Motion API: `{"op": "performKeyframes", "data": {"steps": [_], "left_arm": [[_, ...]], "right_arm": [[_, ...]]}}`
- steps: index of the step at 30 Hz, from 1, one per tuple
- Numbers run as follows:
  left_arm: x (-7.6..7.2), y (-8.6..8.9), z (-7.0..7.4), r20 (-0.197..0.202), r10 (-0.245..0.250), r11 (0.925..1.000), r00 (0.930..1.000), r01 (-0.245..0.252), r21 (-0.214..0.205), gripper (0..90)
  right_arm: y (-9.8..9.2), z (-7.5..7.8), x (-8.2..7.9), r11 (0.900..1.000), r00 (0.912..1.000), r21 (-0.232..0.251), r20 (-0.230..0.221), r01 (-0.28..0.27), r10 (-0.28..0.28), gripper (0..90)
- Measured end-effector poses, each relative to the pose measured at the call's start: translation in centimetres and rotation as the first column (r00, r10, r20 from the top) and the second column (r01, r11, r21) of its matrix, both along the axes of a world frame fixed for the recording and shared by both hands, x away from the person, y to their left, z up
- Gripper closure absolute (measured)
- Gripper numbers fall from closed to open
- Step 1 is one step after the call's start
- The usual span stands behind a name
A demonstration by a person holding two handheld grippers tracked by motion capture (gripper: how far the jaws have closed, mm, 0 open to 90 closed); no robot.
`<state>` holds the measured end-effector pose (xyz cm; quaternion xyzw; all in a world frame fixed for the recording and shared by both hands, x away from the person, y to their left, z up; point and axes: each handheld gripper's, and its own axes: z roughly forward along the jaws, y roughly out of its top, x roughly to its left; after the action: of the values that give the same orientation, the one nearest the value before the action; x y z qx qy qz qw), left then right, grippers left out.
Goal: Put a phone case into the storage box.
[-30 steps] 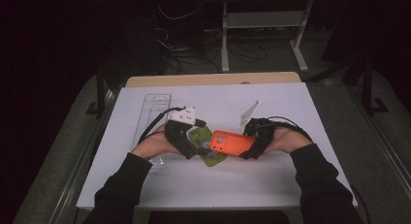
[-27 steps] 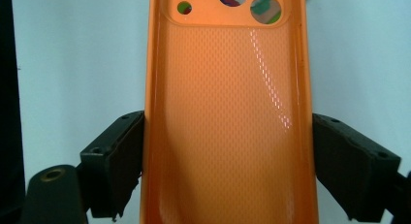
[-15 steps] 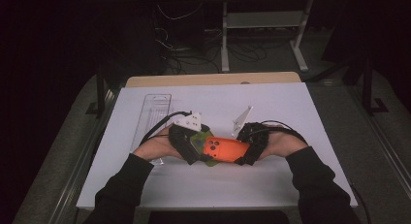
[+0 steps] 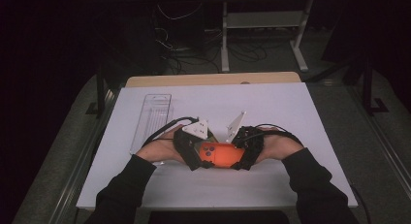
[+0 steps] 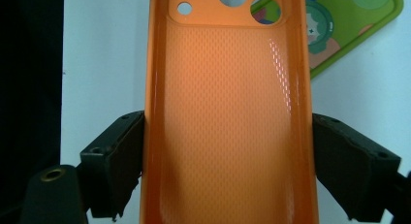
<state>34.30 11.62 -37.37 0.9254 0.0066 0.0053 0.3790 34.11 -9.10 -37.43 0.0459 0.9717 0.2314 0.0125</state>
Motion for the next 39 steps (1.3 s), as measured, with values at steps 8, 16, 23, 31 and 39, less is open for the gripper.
{"op": "performKeyframes", "data": {"steps": [8, 16, 23, 31, 39], "left_arm": [[-0.2, -0.7, -0.9, -0.004, -0.014, 0.9991, 0.9999, 0.014, 0.041, 0.0], [-0.3, -1.0, -1.6, -0.013, -0.023, 0.9963, 0.9996, 0.024, 0.083, 0.0], [-0.3, -1.0, -1.9, -0.015, -0.031, 0.992, 0.9994, 0.032, 0.122, 0.0], [-0.2, -0.8, -1.8, -0.015, -0.031, 0.9907, 0.9994, 0.033, 0.132, 8.8], [-0.1, -0.7, -1.7, -0.031, -0.045, 0.9919, 0.9985, 0.049, 0.117, 15.5]], "right_arm": [[0.2, 0.4, -0.3, 0.9995, 0.9996, 0.02, 0.015, -0.023, 0.023, 15.4], [0.4, 0.6, -0.5, 0.9984, 0.9987, 0.032, 0.026, -0.046, 0.045, 15.4], [0.2, 0.6, -0.5, 0.998, 0.9983, 0.038, 0.029, -0.051, 0.05, 15.4], [0.3, 0.6, -0.5, 0.9981, 0.9982, 0.032, 0.03, -0.052, 0.051, 15.4], [0.2, 0.7, -0.4, 0.9977, 0.9979, 0.038, 0.033, -0.056, 0.055, 15.4]]}}
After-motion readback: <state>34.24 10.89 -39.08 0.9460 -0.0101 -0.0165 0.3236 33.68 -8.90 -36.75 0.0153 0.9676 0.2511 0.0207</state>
